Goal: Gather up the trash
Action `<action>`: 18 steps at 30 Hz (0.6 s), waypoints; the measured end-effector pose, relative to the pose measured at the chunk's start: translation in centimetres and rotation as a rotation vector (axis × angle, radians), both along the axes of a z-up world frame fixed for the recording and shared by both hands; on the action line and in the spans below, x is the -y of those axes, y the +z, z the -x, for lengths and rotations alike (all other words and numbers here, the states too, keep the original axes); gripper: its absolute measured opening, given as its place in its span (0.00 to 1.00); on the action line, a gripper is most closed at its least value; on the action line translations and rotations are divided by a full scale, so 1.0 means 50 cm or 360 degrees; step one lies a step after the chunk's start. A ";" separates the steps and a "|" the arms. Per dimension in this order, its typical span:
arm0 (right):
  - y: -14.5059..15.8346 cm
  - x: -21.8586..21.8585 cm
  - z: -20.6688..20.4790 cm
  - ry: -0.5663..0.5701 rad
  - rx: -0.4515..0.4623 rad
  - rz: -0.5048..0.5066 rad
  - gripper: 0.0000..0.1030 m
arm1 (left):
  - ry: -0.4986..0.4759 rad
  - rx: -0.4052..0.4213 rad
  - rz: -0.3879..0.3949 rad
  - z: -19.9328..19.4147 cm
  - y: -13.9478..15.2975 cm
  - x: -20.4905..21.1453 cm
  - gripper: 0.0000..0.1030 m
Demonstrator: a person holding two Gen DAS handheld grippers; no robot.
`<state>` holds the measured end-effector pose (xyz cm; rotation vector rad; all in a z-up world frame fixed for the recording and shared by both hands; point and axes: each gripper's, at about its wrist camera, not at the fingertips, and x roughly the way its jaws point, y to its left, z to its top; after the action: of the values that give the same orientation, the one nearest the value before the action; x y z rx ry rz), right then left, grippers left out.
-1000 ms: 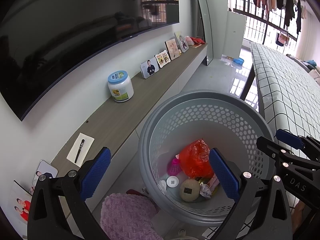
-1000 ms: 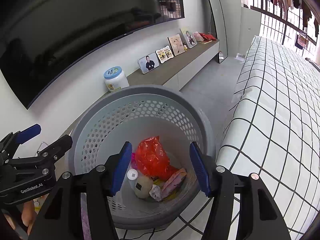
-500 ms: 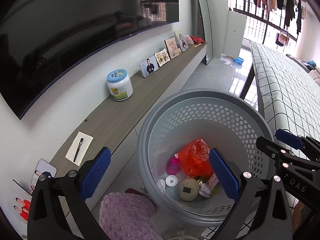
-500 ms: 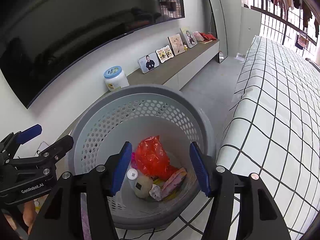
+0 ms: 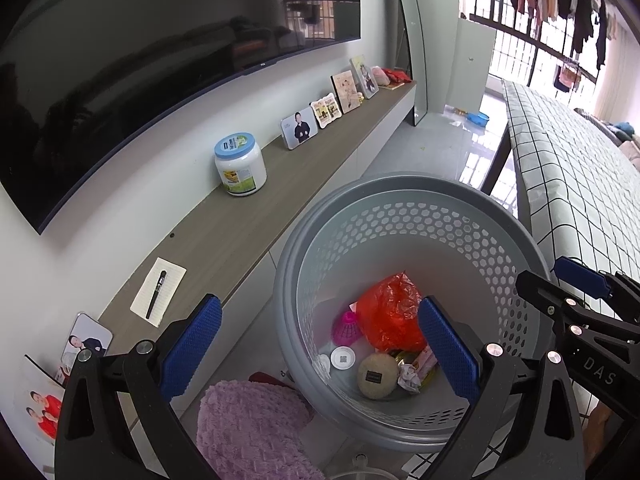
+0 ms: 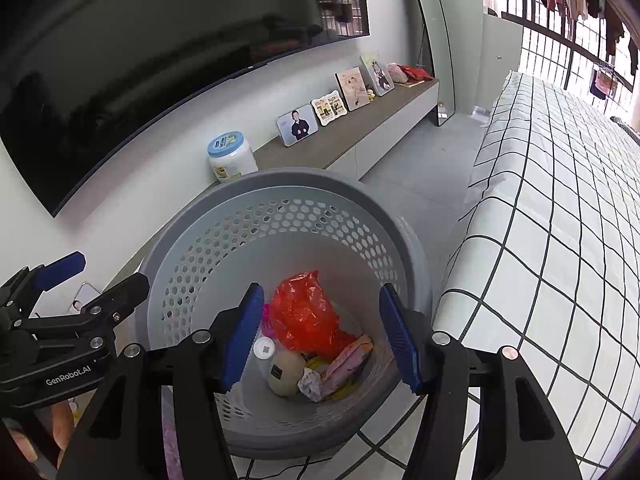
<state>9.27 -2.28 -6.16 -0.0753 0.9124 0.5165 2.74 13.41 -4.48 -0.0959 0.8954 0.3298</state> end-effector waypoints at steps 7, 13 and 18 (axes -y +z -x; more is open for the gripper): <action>0.000 0.000 0.000 0.0001 -0.0003 0.0002 0.56 | 0.0020 0.0005 -0.0010 0.002 0.000 -0.002 0.94; -0.001 -0.001 -0.001 0.0000 -0.0004 0.0005 0.56 | 0.0024 0.0011 -0.0022 0.003 0.002 0.000 0.94; 0.000 -0.001 -0.001 0.0000 -0.0004 0.0004 0.56 | 0.0030 0.0026 -0.0033 0.005 0.006 -0.001 0.94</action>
<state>9.34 -2.23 -6.18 -0.0767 0.9151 0.5155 2.51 13.44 -4.18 -0.0875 0.8754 0.3554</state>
